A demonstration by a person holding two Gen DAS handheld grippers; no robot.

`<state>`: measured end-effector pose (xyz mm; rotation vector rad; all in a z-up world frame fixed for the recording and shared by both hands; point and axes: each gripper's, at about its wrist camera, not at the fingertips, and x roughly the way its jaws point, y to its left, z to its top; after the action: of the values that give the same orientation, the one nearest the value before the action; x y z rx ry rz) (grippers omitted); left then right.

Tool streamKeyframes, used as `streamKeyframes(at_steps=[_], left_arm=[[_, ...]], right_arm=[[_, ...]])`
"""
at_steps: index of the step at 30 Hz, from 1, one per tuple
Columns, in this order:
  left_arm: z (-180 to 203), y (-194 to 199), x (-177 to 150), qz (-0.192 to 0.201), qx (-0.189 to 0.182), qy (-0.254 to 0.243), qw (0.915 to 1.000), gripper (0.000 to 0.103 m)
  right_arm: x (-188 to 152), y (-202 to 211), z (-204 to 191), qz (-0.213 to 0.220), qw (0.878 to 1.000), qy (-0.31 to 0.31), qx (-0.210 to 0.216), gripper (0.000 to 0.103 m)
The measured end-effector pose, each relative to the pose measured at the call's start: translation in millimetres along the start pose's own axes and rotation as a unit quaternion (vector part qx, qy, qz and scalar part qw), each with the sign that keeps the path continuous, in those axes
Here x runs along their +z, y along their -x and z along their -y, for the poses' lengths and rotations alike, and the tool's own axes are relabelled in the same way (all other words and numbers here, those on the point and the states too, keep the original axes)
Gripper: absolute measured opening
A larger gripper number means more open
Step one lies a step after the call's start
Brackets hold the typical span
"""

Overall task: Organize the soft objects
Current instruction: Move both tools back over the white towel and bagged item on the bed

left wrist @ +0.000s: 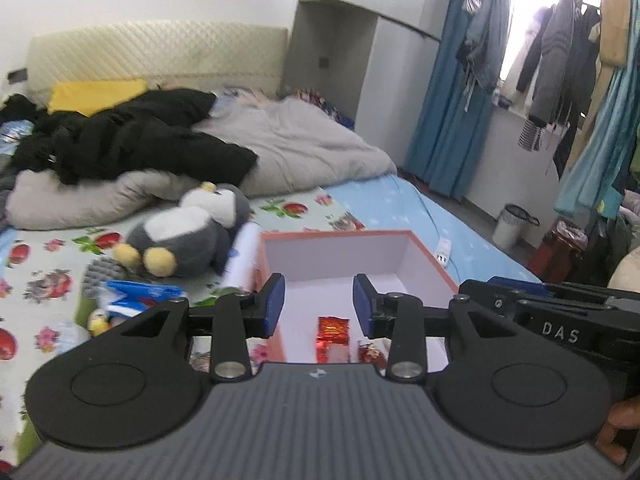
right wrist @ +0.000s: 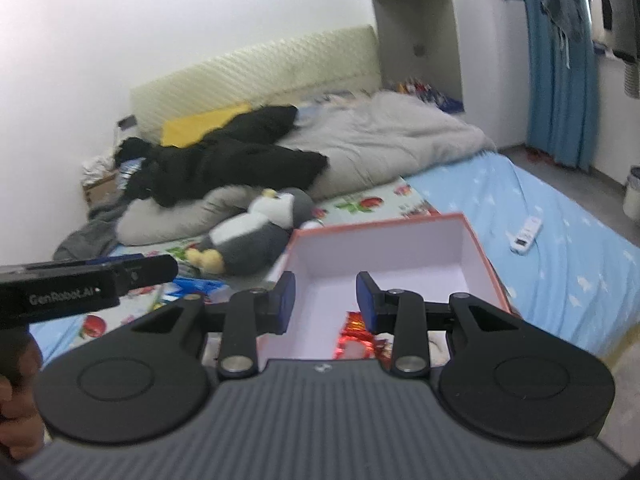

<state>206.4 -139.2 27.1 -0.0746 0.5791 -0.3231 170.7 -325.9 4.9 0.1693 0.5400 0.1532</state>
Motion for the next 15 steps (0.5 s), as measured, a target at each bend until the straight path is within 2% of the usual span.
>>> streamKeyframes(at_steps=[7,15], left_arm=[[-25.4,60.8,-23.4,0.026,0.03,0.023,0.9989,0.047],[-60.5,98.4,-69.0,0.019,0.071,0.066,0.9951,0.047]], right_arm=[[-13.7,17.7,-34.4,0.005,0.999,0.016,0.042,0.037],[-46.2,11.1,-78.2,-0.037,0.994,0.039,0.093,0.037]])
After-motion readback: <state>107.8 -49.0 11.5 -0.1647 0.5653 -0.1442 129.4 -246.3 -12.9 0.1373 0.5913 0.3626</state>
